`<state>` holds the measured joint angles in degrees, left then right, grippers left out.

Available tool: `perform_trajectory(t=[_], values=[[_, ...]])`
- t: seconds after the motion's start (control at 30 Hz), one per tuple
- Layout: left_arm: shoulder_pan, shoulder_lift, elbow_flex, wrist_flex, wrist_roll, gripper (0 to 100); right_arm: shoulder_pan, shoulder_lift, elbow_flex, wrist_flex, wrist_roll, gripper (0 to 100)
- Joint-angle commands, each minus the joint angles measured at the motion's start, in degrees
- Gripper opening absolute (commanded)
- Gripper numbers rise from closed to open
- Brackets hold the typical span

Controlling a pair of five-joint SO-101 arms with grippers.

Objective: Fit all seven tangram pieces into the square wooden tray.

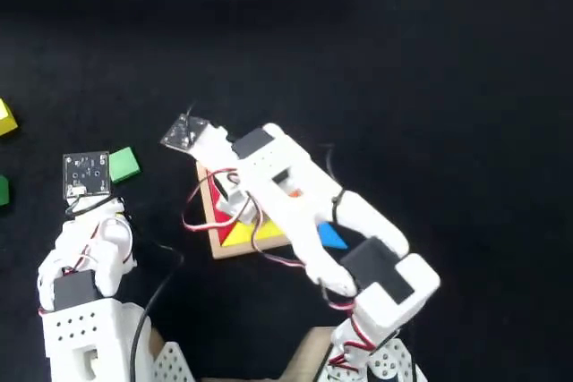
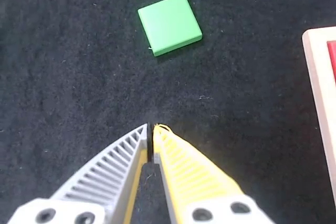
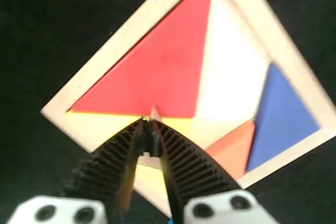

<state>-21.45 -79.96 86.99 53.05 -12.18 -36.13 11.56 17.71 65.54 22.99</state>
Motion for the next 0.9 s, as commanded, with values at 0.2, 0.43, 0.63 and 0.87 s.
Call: perform_trajectory(t=[0.2, 0.43, 0.63, 0.87], values=[[-0.4, -0.7, 0.4, 0.26, -0.7, 3, 3.25, 4.97, -6.29, 0.44, -0.09, 1.1], [-0.4, -0.7, 0.4, 0.26, -0.7, 3, 11.34, 4.97, -8.4, 0.26, -0.18, 1.1], [-0.4, -0.7, 0.57, 0.09, -0.7, 3, 13.1, 4.79, -10.51, 0.62, -1.14, 1.1], [-0.4, -0.7, 0.57, 0.09, -0.7, 3, 13.45, -4.26, -7.96, 1.49, -4.22, 1.1]])
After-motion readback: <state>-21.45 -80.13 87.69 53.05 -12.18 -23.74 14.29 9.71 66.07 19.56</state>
